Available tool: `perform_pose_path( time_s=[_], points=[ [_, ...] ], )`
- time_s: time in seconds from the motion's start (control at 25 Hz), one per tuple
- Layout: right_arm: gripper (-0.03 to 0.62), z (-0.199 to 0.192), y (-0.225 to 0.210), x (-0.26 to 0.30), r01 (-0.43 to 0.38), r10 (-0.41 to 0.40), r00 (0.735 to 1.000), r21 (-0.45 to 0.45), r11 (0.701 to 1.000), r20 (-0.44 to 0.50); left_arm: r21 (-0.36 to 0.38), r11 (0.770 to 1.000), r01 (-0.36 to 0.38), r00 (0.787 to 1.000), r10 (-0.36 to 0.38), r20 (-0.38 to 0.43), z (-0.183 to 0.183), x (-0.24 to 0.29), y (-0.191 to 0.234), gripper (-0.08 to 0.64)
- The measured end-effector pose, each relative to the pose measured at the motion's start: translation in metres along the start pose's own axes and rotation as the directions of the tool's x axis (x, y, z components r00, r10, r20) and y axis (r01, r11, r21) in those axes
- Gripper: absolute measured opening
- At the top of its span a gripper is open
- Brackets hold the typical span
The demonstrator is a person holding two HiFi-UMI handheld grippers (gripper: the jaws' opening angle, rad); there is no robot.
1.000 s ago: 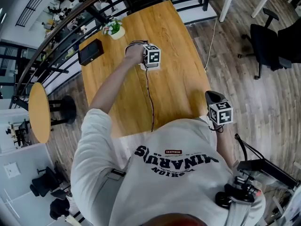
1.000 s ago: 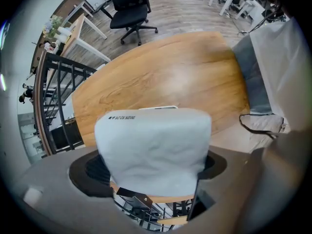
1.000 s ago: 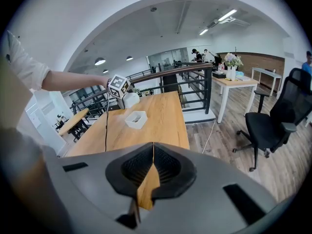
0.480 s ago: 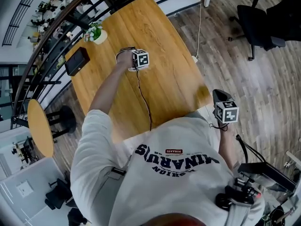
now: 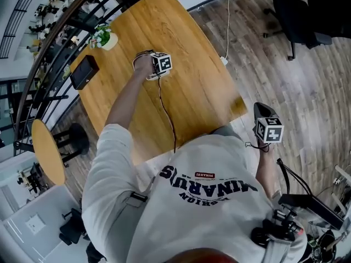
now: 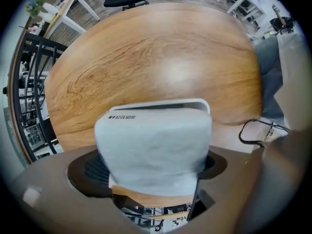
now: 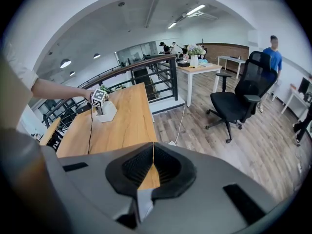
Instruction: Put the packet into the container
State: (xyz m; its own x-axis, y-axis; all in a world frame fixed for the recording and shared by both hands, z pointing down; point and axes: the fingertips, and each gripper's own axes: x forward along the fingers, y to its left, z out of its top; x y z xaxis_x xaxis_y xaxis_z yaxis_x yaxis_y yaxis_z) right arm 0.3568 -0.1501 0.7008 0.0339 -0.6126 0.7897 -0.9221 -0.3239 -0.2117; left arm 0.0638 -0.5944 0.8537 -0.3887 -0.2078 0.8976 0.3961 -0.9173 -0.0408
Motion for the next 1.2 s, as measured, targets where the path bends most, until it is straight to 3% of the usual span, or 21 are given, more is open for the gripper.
perform_pose_path(
  time_s=[0.16,0.4,0.68,0.92,1.08,1.2],
  points=[
    [0.009,-0.003,0.000,-0.002,0.002,-0.002,1.000,0.012,1.000,0.000,-0.049,0.999,-0.005,1.000,0.005,-0.004,0.002,0.000,0.003,0.479],
    [0.009,-0.002,0.004,-0.001,-0.007,0.007,1.000,0.011,1.000,-0.002,-0.036,0.999,-0.030,0.998,0.029,-0.047,-0.002,0.002,-0.001,0.485],
    [0.009,0.003,0.008,0.002,-0.018,0.018,1.000,-0.009,1.000,0.003,-0.114,0.993,0.026,0.999,-0.021,0.040,0.001,0.000,-0.003,0.485],
    [0.009,0.003,0.010,0.003,-0.033,0.033,0.999,-0.021,0.999,-0.003,-0.122,0.992,0.045,0.997,-0.038,0.065,-0.002,-0.008,-0.007,0.497],
    [0.009,0.007,0.013,0.004,-0.046,0.046,0.999,-0.033,0.998,0.003,-0.109,0.994,-0.003,0.996,0.012,0.086,-0.004,-0.020,-0.001,0.566],
    [0.009,0.010,0.017,0.005,-0.054,0.054,0.999,-0.040,0.998,0.008,-0.119,0.992,-0.033,0.994,0.044,0.097,-0.006,-0.027,0.004,0.569]
  ],
)
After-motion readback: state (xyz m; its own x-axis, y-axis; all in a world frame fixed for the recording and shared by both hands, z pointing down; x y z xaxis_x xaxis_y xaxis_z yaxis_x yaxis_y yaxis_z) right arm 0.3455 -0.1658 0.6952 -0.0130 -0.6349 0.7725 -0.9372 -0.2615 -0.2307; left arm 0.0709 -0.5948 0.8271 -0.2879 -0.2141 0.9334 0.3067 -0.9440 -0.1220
